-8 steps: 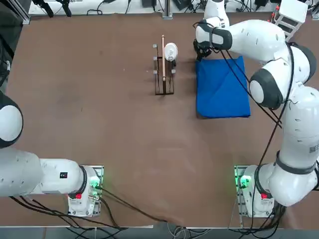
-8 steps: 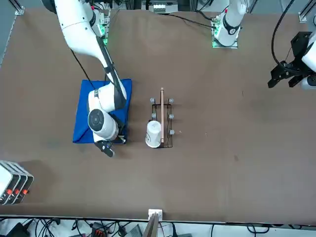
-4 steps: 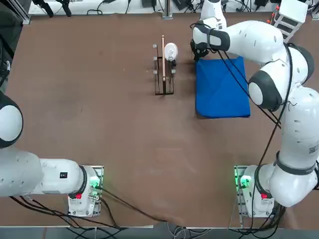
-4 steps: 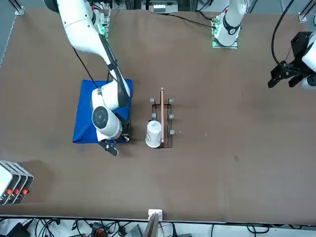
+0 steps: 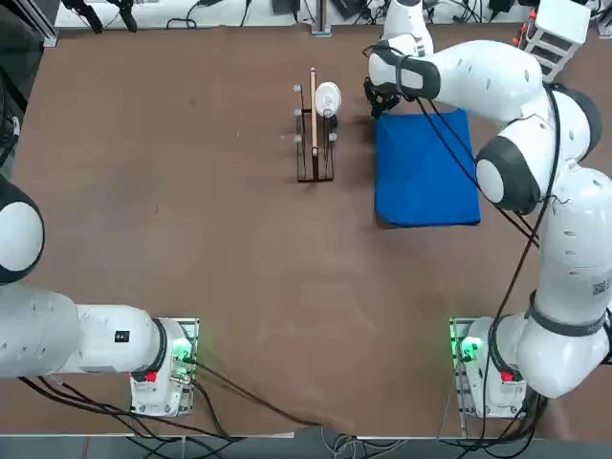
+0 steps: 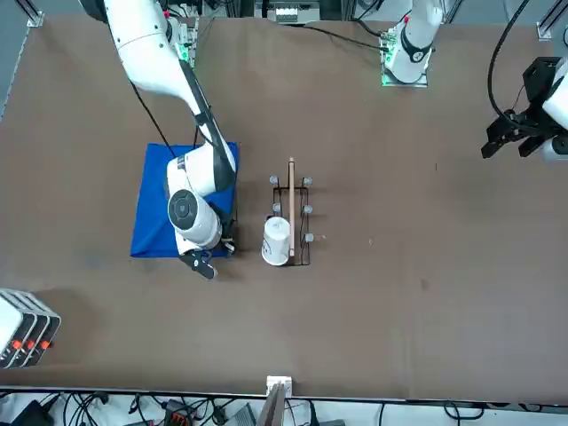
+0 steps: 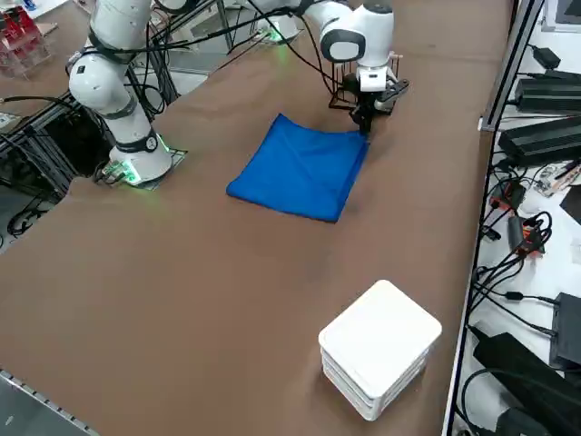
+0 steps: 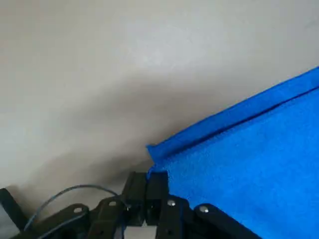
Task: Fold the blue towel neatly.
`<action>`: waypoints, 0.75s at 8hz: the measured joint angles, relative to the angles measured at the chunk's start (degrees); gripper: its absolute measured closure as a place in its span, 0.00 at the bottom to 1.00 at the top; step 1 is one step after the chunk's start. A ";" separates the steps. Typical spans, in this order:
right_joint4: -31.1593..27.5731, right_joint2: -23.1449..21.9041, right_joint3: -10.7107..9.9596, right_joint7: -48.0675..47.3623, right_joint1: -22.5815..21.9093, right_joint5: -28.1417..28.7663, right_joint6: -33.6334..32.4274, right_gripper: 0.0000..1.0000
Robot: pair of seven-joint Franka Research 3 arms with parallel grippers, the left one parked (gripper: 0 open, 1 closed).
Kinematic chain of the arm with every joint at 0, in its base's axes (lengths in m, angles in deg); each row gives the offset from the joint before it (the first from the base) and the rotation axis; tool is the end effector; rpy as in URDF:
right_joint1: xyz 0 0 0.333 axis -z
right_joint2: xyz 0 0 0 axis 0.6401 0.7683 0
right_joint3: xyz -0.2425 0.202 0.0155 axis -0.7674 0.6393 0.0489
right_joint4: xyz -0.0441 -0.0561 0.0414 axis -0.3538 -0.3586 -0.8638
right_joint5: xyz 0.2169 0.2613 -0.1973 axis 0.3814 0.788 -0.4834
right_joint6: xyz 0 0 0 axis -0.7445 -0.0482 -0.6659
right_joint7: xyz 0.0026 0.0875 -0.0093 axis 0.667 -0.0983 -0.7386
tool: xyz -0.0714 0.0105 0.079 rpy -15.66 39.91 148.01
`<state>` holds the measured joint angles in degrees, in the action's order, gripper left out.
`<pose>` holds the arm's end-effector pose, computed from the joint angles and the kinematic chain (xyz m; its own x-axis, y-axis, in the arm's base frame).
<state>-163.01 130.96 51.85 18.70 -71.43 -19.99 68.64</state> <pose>0.6491 0.3103 0.2304 0.9031 -0.4264 -0.0508 -0.4282 -0.9031 -0.0320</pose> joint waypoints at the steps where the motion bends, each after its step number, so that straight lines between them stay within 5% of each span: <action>1: 0.32 0.00 0.00 0.08 -0.05 -0.03 0.50 0.98; 6: 1.01 0.00 0.18 1.67 -1.12 -0.09 1.39 0.98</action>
<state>-162.00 130.96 52.03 20.37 -72.55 -20.08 70.03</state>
